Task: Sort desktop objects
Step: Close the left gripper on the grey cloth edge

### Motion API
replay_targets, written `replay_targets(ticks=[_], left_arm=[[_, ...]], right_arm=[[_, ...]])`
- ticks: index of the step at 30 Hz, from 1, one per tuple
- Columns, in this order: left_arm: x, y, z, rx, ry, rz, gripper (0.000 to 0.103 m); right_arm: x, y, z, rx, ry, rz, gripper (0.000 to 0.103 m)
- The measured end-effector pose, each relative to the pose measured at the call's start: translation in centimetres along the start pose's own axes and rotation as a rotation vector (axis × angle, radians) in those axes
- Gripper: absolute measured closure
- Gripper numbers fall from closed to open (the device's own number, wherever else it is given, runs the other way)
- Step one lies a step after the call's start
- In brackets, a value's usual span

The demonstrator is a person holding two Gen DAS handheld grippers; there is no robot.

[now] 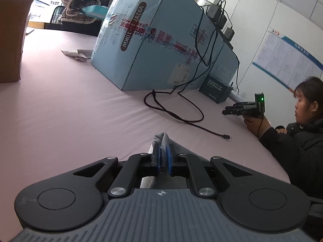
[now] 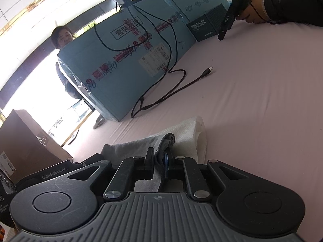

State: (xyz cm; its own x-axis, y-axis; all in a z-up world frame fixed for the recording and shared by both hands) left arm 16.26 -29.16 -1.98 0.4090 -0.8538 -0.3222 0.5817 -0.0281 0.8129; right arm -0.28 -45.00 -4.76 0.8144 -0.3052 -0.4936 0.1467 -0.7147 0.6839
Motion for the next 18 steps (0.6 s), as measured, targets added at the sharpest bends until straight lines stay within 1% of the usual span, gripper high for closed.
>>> replay_targets(ticks=[4,11,14,18], left_arm=[[-0.3,0.1,0.4,0.031,0.006,0.019,0.097],[-1.9,0.6,2.1,0.154,0.077,0.105,0.097],[-2.6,0.7,2.7,0.172,0.095,0.123,0.097],[-4.5,0.6,3.7,0.162,0.105,0.146,0.097]], right_arm=[[-0.3,0.2,-0.3,-0.008,0.03,0.024,0.093],[-0.9,0.6,-0.7,-0.009,0.069,0.057,0.095],[-1.4,1.0,-1.0,-0.013,0.091,0.087,0.095],[-3.0,1.4,-1.8,-0.04,0.136,0.152,0.097]])
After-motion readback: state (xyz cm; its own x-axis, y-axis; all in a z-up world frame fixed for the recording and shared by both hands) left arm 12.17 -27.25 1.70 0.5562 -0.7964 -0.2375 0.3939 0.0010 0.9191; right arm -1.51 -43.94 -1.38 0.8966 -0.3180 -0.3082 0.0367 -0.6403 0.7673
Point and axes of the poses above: each gripper's, at about its wrist camera, not at the fingertips, and x roughly the way its jaws point, z to its right, y to its top, the point moved 10 cm from there along x, roughly the way its jaws point, and after that the axes turned 11 degrees about -y, right-handed, at the moved point
